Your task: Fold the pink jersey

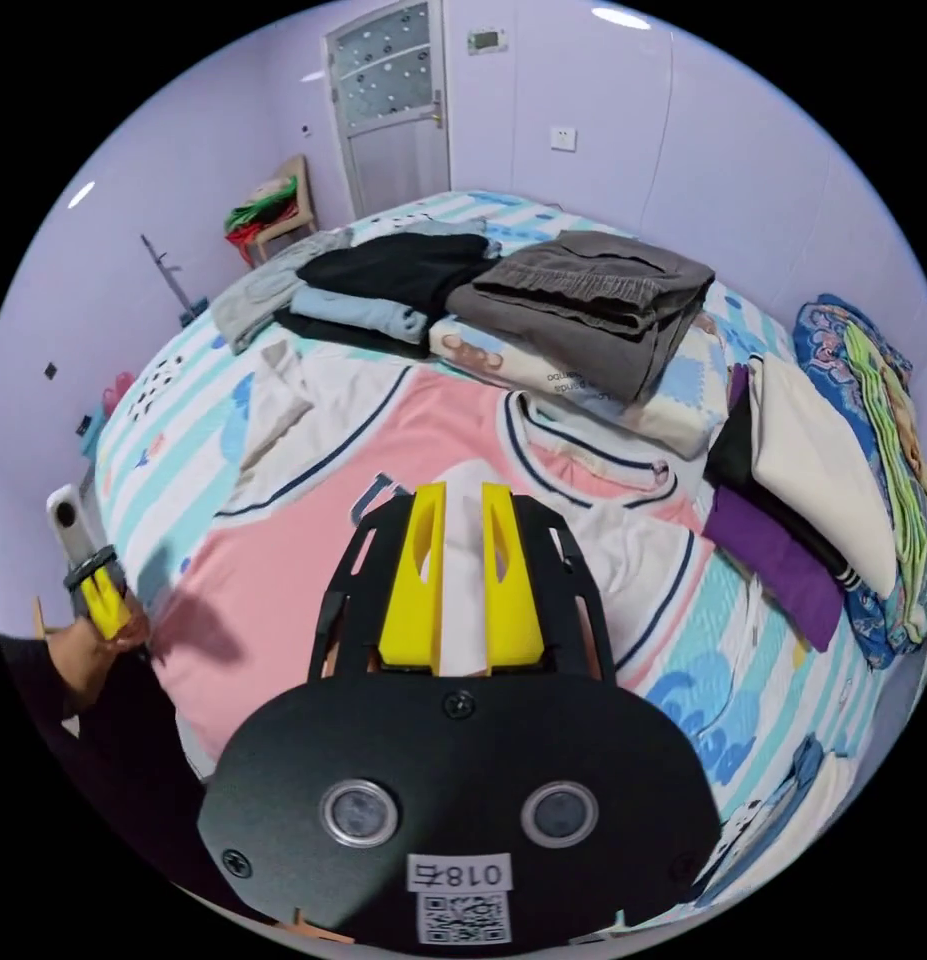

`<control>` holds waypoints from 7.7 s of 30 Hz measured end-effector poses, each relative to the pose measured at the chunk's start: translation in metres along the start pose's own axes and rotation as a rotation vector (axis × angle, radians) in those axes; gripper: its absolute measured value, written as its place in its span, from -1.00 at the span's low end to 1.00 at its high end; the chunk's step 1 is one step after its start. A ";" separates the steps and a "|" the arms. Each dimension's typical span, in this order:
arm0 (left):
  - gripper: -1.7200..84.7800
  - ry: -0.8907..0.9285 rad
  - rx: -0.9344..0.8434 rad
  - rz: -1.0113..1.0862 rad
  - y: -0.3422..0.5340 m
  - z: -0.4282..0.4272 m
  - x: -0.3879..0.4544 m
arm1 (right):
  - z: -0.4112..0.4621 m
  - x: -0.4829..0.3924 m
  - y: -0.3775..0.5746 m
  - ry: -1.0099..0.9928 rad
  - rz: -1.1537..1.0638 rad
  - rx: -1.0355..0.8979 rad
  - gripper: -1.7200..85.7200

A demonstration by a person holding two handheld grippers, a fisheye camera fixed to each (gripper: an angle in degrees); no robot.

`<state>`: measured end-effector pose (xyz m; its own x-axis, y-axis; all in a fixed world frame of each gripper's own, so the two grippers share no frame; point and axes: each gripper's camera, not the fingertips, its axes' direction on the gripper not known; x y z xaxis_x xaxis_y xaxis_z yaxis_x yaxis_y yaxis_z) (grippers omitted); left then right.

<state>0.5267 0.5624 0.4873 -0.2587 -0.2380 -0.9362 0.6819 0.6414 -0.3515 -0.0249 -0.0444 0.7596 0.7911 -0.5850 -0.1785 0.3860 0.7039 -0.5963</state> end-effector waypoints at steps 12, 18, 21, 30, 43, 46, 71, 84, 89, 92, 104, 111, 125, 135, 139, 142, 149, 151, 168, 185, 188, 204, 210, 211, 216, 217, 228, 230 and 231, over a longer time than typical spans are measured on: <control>-0.98 -0.099 0.068 -0.055 0.013 -0.030 -0.017 | 0.000 -0.051 -0.002 0.168 -0.028 0.055 -0.95; -0.98 -0.130 0.072 -0.043 0.010 -0.034 -0.001 | -0.020 -0.094 0.008 0.210 -0.261 0.179 -0.88; -0.98 -0.163 0.081 -0.038 0.005 -0.040 0.009 | -0.023 -0.087 -0.002 0.071 -0.206 0.128 -0.77; -0.97 -0.288 -0.002 -0.063 -0.021 -0.107 0.068 | -0.079 -0.185 -0.056 -0.163 -0.323 0.180 -0.70; -0.78 -0.504 -0.372 -0.450 0.017 -0.090 0.179 | -0.033 -0.244 -0.102 -0.041 -0.170 -0.122 -0.89; -0.75 -0.593 -0.502 -0.467 0.025 -0.059 0.192 | -0.047 -0.257 -0.099 0.013 -0.199 -0.105 -0.93; -0.95 -0.621 -0.774 -0.513 -0.040 0.015 0.177 | -0.075 -0.232 -0.106 -0.062 -0.196 -0.091 -0.95; -0.98 -0.596 -0.861 -0.260 -0.169 0.048 0.282 | -0.111 -0.057 -0.050 -0.412 0.236 0.125 -0.95; -0.98 -0.511 -1.038 -0.056 -0.198 0.135 0.320 | -0.139 0.037 0.068 -0.365 0.473 0.287 -0.95; -0.98 -0.452 -1.114 -0.058 -0.185 0.185 0.306 | -0.097 0.076 0.122 -0.382 0.610 0.203 -0.95; -0.98 -0.463 -1.061 -0.132 -0.200 0.180 0.316 | -0.082 0.086 0.104 -0.401 0.553 0.292 -0.95; -0.88 -0.370 -1.022 -0.224 -0.170 0.199 0.295 | -0.035 0.105 0.108 -0.290 0.618 0.204 -0.94; -0.67 -0.489 -0.947 -0.320 -0.137 0.071 0.266 | -0.025 0.047 0.193 -0.288 0.349 0.164 -0.79; -0.73 -0.473 -0.836 -0.297 -0.136 -0.001 0.273 | 0.033 -0.213 0.283 -0.283 -0.471 -0.087 -0.78; -0.75 -0.469 -0.632 -0.384 -0.133 -0.080 0.290 | 0.073 -0.256 0.273 -0.049 -0.586 -0.127 -0.77; -0.76 -0.499 -0.566 -0.392 -0.124 -0.119 0.306 | 0.110 -0.271 0.268 0.039 -0.634 -0.217 -0.79; -0.76 -0.461 -0.544 -0.398 -0.114 -0.127 0.304 | 0.109 -0.279 0.295 0.037 -0.773 -0.165 -0.93; -0.76 -0.447 -0.562 -0.393 -0.116 -0.116 0.298 | 0.106 -0.275 0.314 0.036 -0.829 -0.137 -0.95; -0.78 -0.275 -0.749 -0.414 -0.087 0.008 0.237 | 0.122 -0.206 0.357 -0.098 -0.579 0.023 -0.97; -0.98 -0.221 -0.767 -0.466 -0.096 -0.009 0.314 | 0.150 -0.174 0.354 -0.218 -0.490 0.056 -0.96; -0.97 -0.363 -0.686 -0.407 -0.114 -0.018 0.329 | 0.152 -0.179 0.360 -0.211 -0.543 0.045 -0.96; -0.78 -0.360 -1.020 0.463 -0.148 0.105 0.421 | 0.142 -0.140 0.340 -0.295 -0.535 0.039 -0.97; -0.82 -0.293 -1.006 0.465 -0.154 0.122 0.424 | 0.141 -0.120 0.323 -0.340 -0.478 0.045 -0.97; -0.83 -0.301 -1.008 0.465 -0.154 0.123 0.425 | 0.141 -0.118 0.320 -0.334 -0.475 0.044 -0.97; -0.85 -0.351 -0.953 0.399 -0.160 0.098 0.439 | 0.140 -0.119 0.310 -0.330 -0.481 0.050 -0.97; -0.85 -0.351 -0.946 0.387 -0.161 0.093 0.441 | 0.140 -0.122 0.307 -0.333 -0.490 0.050 -0.96; -0.88 -0.351 -0.876 0.086 -0.172 0.040 0.432 | 0.173 -0.193 0.322 -0.145 -0.790 -0.193 -0.90; -0.87 -0.388 -0.841 0.035 -0.178 0.029 0.418 | 0.179 -0.203 0.328 -0.111 -0.831 -0.236 -0.87; -0.87 -0.417 -0.816 0.001 -0.180 0.023 0.408 | 0.180 -0.209 0.332 -0.081 -0.846 -0.238 -0.84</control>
<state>0.3144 0.3326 0.1682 0.1181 -0.3799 -0.9174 -0.0544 0.9200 -0.3880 0.0233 0.3842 0.7398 0.3193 -0.8353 0.4475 0.7557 -0.0605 -0.6521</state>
